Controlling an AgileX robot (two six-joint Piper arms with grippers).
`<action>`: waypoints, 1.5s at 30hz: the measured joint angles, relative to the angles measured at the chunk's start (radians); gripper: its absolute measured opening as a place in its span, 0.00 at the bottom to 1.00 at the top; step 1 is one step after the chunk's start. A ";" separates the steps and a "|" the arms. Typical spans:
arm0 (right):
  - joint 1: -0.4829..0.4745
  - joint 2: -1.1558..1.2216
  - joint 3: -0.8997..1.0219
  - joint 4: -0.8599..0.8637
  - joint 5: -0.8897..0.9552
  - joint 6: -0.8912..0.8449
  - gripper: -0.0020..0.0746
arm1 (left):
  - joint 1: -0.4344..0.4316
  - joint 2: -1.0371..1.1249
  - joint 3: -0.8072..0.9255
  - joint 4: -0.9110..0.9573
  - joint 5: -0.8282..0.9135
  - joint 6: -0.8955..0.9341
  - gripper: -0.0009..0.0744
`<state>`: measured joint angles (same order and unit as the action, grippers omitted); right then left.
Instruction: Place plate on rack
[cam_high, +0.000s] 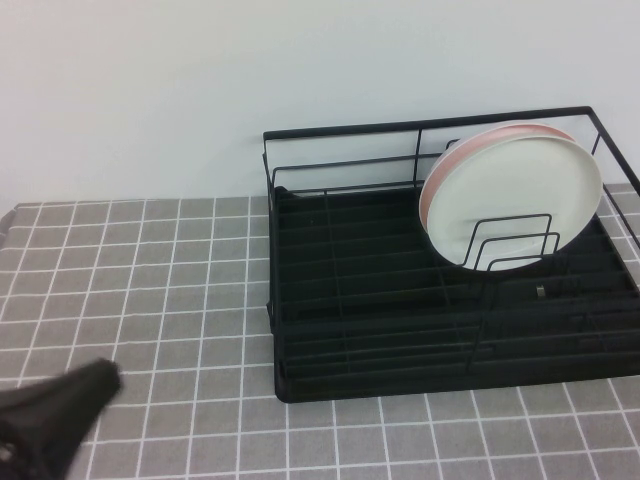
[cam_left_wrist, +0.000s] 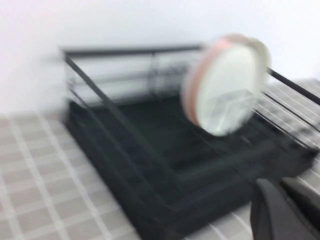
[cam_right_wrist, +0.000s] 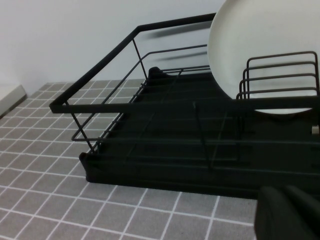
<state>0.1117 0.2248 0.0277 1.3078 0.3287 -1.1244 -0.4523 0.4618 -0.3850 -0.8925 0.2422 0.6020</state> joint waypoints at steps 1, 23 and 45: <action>0.000 0.000 0.000 0.000 0.000 0.000 0.02 | 0.000 -0.010 0.013 0.024 -0.031 -0.006 0.01; 0.000 0.000 0.000 0.000 0.000 0.002 0.02 | 0.257 -0.397 0.387 0.494 -0.234 -0.347 0.01; 0.000 0.000 0.000 0.000 0.000 0.002 0.02 | 0.481 -0.473 0.387 0.755 0.077 -0.602 0.01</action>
<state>0.1117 0.2248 0.0277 1.3078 0.3287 -1.1220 0.0283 -0.0113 0.0017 -0.1380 0.3196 0.0000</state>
